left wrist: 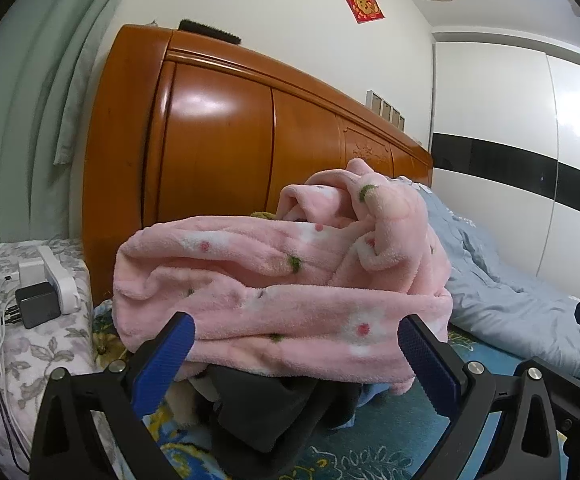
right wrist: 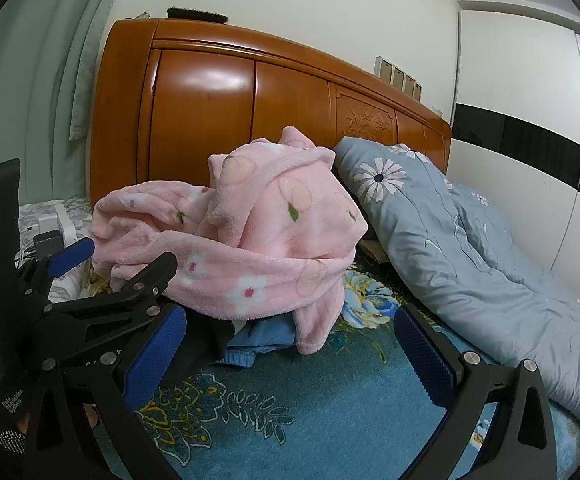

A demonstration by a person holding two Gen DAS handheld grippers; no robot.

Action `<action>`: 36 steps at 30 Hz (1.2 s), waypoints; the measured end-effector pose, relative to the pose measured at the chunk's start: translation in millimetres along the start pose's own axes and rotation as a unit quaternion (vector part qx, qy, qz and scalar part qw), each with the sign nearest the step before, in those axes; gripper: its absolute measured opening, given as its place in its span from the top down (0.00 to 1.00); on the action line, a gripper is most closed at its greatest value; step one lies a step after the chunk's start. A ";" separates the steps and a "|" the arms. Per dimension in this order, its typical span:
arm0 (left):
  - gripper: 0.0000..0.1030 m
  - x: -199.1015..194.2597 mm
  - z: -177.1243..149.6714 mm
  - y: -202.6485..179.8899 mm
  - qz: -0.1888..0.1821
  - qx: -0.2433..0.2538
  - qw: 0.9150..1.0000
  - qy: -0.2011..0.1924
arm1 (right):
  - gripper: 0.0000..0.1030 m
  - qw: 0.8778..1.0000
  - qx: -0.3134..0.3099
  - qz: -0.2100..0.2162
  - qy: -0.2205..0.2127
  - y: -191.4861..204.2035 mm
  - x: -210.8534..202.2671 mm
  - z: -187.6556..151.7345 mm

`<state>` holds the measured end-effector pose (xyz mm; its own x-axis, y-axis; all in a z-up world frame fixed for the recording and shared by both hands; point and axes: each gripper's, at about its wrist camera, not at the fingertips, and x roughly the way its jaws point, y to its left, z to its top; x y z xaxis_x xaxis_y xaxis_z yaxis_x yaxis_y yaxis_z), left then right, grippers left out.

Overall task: Fold clothes
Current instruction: 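Approach the heaped pink fleece garment with both grippers open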

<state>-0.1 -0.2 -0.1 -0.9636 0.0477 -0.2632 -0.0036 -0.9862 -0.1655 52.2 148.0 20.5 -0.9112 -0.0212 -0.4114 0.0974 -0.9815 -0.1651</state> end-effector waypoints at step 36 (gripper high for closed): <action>0.00 4.5 3.1 5.9 -0.032 0.003 0.999 -0.008 | 0.00 0.999 0.046 0.022 -0.018 -6.6 -0.7 -0.2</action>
<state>-5.3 -6.3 0.6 -0.9654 0.1087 -0.2371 -0.0672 -0.9820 -0.1765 52.3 154.5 21.7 -0.9212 -0.0699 -0.3828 0.1015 -0.9928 -0.0630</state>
